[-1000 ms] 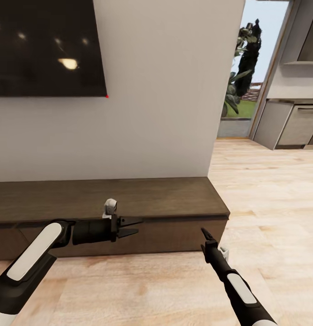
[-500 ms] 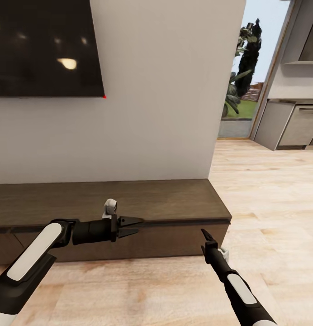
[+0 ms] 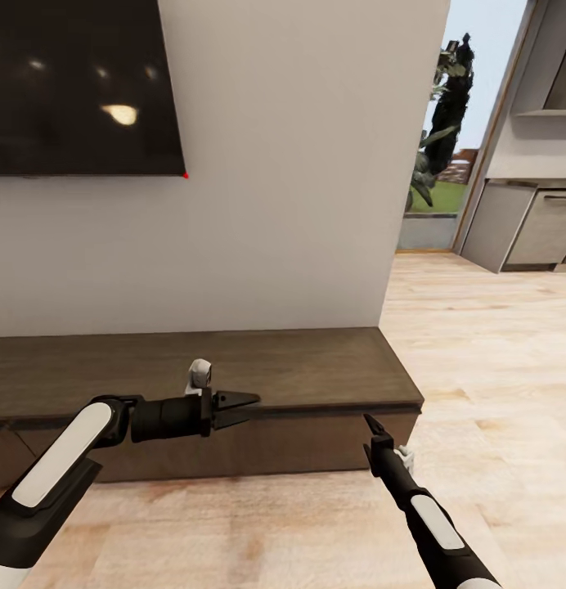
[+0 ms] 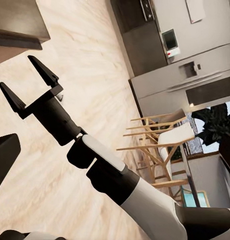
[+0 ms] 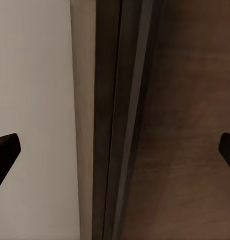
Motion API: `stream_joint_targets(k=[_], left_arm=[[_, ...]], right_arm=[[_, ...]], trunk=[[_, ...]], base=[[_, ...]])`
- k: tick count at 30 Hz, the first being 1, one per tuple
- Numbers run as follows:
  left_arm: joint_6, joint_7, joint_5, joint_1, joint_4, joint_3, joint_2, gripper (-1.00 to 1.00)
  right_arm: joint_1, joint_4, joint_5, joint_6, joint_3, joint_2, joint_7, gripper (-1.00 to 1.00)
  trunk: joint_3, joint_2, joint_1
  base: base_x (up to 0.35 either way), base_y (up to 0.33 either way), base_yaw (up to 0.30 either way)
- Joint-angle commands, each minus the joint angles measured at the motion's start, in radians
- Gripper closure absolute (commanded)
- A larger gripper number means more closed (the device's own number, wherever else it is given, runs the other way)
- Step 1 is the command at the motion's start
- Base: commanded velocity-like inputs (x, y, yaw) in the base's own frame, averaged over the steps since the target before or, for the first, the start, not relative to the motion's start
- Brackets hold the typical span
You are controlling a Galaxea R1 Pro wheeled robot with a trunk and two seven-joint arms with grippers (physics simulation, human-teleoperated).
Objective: Place each of the two pumpkins and all three candles from the living room inside a cabinet in the living room (use any cabinet), then make sure every cabinet is closed, and position the cauldron so it is next to a table in the living room.
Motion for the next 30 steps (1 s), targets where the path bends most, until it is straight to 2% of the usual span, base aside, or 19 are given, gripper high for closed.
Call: stream_joint_targets(k=[1,30], left_arm=[[0.001,0.002,0.003,-0.001,0.0,-0.001,0.001,-1.0],[0.001,0.002,0.003,-0.001,-0.001,-0.002,-0.001,-1.0]], right_arm=[[0.0,0.0,-0.01,0.009,-0.003,0.0,0.002,-1.0],[-0.001,0.028,-0.01,0.009,-0.003,-0.01,-0.002,-1.0]], trunk=[[-0.001,0.0,0.0],[-0.001,0.0,0.0]], base=[[0.067,0.0,0.0],[0.075,0.0,0.0]])
